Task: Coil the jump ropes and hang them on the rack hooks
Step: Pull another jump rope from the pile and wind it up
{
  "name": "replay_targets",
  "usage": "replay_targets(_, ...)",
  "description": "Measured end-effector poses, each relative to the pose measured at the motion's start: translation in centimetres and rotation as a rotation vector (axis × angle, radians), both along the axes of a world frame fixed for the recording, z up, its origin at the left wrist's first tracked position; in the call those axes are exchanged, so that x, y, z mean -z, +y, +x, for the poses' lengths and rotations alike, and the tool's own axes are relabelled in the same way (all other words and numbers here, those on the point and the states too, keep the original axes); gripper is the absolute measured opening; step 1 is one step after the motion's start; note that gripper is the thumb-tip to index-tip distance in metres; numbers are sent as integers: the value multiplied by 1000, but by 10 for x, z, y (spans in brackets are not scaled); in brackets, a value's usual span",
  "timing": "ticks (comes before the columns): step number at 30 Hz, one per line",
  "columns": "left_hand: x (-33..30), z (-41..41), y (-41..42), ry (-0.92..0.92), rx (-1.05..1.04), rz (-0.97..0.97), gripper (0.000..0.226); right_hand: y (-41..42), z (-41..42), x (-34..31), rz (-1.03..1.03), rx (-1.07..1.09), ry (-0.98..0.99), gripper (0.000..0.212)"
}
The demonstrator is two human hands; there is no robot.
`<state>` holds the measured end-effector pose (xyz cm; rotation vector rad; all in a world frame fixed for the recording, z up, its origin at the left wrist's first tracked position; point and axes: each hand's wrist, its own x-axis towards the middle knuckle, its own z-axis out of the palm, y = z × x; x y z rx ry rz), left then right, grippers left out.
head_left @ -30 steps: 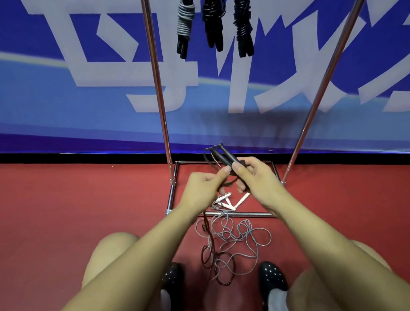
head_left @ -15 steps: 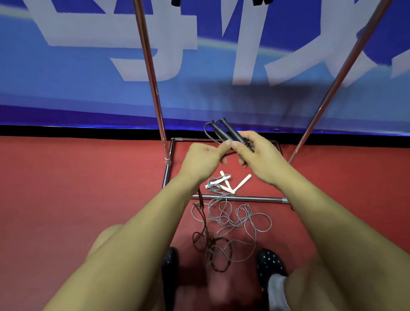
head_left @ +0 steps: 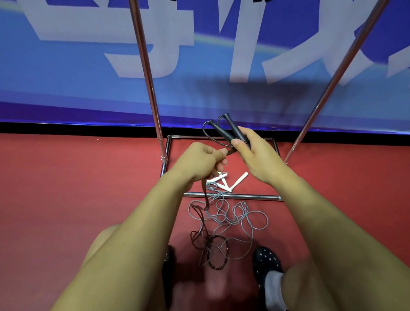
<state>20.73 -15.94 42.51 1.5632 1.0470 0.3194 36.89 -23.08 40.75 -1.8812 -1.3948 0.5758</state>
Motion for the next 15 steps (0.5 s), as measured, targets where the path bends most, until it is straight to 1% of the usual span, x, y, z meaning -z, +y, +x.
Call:
replay_targets(2, -1, -2, -2, -23, -16, -13, 36, 0, -2, 1, 3, -13, -7, 37)
replay_targets(3, -1, -3, -4, -2, -20, 6, 37, 0, -3, 2, -5, -25, -25, 38)
replay_targets(6, 0, -8, -5, 163, 35, 121, 45, -1, -7, 6, -44, -47, -93, 41)
replay_targets(7, 1, -10, -4, 207, 61, 121, 46, -2, -9, 7, -47, -48, -108, 41)
replay_targets(9, 0, -13, -4, 218, 75, 46, 46, -4, -10, 7, -39, -26, -115, 41)
replay_targets(13, -3, -15, -7, 60, 25, -238, 34, -4, -8, 6, 22, 62, -61, 39)
replay_targets(15, -2, -15, -11, 40, 40, -317, 31, -6, -6, 4, 5, 76, -53, 40)
